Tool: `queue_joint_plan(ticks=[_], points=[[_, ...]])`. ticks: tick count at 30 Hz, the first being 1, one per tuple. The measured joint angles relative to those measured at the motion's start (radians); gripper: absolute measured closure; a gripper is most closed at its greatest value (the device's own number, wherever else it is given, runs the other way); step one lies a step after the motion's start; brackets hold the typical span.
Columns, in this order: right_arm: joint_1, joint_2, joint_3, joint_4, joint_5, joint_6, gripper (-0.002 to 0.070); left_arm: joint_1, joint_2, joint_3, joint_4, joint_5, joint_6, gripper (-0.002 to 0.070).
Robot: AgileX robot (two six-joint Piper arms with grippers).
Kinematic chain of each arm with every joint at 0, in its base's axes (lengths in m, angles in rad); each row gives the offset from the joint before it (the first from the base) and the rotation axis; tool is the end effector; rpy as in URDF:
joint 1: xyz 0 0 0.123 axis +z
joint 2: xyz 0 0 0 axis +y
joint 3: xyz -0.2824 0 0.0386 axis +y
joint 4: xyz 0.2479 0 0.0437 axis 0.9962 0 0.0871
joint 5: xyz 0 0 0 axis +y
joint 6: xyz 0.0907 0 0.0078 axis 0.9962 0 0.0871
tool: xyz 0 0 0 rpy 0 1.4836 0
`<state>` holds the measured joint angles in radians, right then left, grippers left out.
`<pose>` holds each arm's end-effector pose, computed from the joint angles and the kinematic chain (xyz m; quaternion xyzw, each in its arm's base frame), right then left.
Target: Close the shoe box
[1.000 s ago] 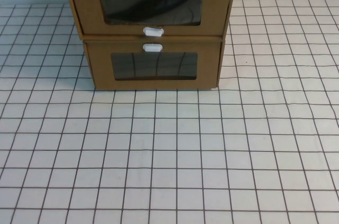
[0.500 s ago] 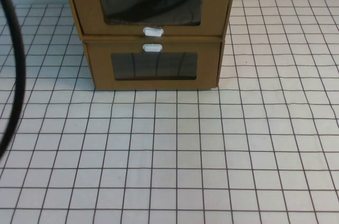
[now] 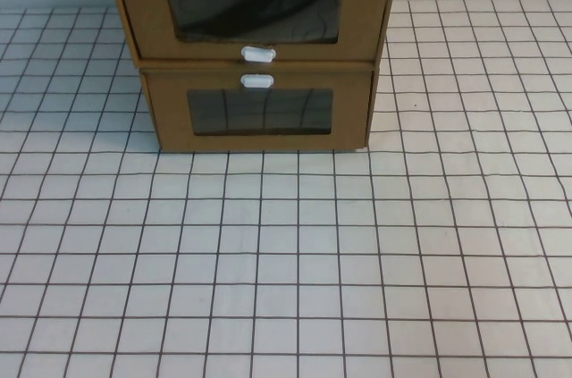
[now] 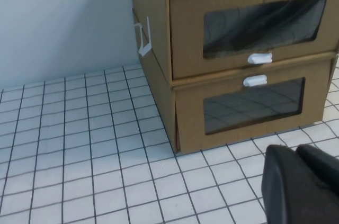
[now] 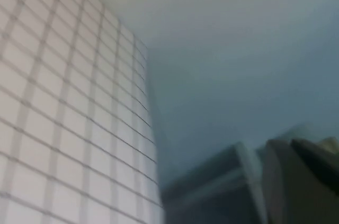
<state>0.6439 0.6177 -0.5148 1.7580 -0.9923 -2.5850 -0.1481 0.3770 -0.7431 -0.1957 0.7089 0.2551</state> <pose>0.1192 -0.0041 0.3211 -0.2189 0.7310 -0.3826 0.5210 0.0527 -0.0195 0.3703 0.1383 0.7757 -0.0630 0.6125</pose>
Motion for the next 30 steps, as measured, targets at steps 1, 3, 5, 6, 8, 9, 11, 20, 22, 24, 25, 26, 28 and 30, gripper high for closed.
queue_joint_plan(ticks=[1, 3, 5, 6, 8, 9, 11, 20, 22, 24, 25, 26, 28, 30], points=[[0.0, -0.008, 0.002, 0.0, 0.037, 0.087, 0.0691, 0.0, -0.026, 0.032, 0.0, -0.014, -0.002, 0.0677], [0.0, -0.025, 0.002, 0.0, 0.166, 0.247, 0.0691, 0.0, -0.061, 0.085, 0.0, -0.033, -0.002, 0.0677], [0.0, -0.035, 0.002, 0.0, 0.374, 0.378, 0.0691, 0.0, -0.089, 0.117, 0.0, -0.05, -0.003, 0.0677], [0.0, -0.035, 0.002, 0.0, 0.464, 0.421, 0.0691, 0.0, -0.095, 0.125, 0.0, -0.052, -0.007, 0.0677], [0.0, -0.019, 0.002, 0.0, 0.672, 0.513, 0.0691, 0.0, -0.102, 0.129, 0.0, -0.052, -0.02, 0.0677], [0.0, -0.004, 0.002, 0.0, 0.772, 0.554, 0.0691, 0.0, -0.105, 0.131, 0.0, -0.052, -0.025, 0.0677], [0.0, 0.031, 0.0, 0.0, 0.88, 0.618, 0.0691, 0.0, -0.105, 0.131, 0.0, -0.04, -0.031, 0.0678], [0.0, 0.146, -0.194, -0.006, 1.016, 0.697, 0.0691, 0.0, -0.107, 0.131, 0.001, 0.047, -0.039, 0.0677], [0.0, 0.146, -0.238, -0.006, 0.965, 0.684, 0.0691, 0.0, -0.117, 0.131, 0.001, 0.057, -0.039, 0.0677], [0.0, 0.145, -0.26, -0.006, 0.893, 0.643, 0.0691, 0.0, -0.15, 0.143, 0.001, 0.061, -0.043, 0.0677], [0.0, 0.145, -0.264, -0.006, 0.866, 0.623, 0.0691, 0.0, -0.168, 0.154, 0.001, 0.061, -0.045, 0.0677], [0.0, 0.145, -0.264, -0.006, 0.837, 0.606, 0.0691, 0.0, -0.195, 0.168, 0.001, 0.061, -0.052, 0.0677], [0.0, 0.145, -0.264, -0.002, 0.802, 0.587, 0.0691, 0.0, -0.258, 0.205, 0.001, 0.062, -0.074, 0.0677], [0.0, 0.146, -0.264, -0.001, 0.796, 0.559, 0.0691, 0.0, -0.326, 0.259, 0.002, 0.063, -0.107, 0.0677]])
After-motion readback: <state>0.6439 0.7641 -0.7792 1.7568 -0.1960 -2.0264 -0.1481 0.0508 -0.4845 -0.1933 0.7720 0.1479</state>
